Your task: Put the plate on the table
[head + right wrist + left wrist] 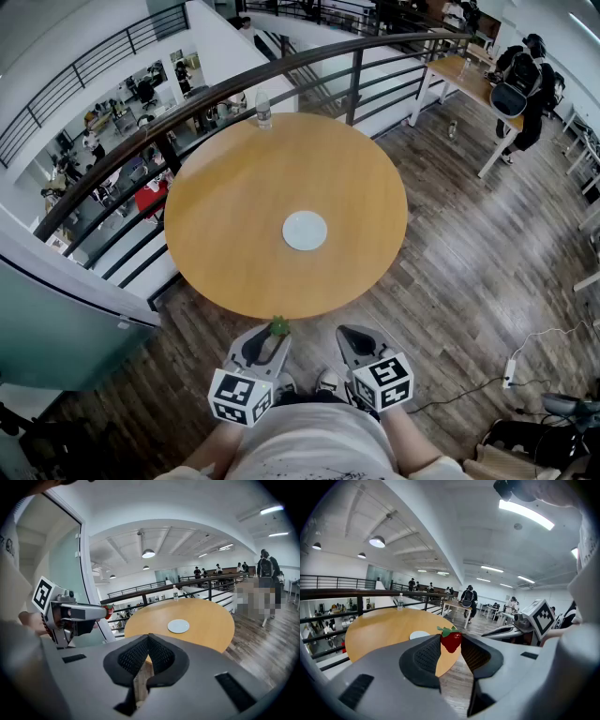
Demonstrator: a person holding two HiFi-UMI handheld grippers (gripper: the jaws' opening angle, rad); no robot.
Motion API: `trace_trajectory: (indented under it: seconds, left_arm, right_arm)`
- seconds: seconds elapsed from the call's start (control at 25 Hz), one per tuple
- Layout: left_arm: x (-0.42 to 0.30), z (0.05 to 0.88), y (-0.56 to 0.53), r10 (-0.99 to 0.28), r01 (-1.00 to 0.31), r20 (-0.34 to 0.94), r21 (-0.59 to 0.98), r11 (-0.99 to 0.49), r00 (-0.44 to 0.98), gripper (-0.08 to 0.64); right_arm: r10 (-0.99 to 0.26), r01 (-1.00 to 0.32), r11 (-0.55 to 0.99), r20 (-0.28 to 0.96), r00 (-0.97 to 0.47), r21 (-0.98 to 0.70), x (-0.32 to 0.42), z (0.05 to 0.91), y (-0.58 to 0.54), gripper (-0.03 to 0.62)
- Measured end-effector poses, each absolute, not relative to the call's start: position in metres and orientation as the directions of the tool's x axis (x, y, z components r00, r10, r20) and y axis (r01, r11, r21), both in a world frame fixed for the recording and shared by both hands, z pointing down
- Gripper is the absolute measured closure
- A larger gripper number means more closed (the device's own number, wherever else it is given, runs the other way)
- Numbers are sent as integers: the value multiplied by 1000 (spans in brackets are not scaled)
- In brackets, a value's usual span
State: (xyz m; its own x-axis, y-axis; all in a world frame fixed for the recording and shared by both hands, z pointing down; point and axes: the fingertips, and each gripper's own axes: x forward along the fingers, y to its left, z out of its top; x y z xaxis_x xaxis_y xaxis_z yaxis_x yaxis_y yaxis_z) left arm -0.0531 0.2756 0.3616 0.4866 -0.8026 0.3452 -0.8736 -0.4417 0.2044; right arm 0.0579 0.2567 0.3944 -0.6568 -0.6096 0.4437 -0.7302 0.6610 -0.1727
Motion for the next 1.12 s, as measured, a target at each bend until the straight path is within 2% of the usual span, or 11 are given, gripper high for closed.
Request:
trace_trajectory:
  seconds: [0.44,0.84,1.12]
  left_arm:
    - [-67,362,276,-794,-865,342,212,-456,502,411]
    - [-100,359,284,-772,-834,317,233,-500,552,411]
    - [-113,364,270,-762,-822,309,250,-512,569,411]
  right_arm:
    - [-619,-740,652,446,-646,-166,46,393,255,572]
    - [-704,-811,567,427,-567,-143,25,382,259,572]
    - [-714,-821,549,423,-558,-157,15,382,250,572]
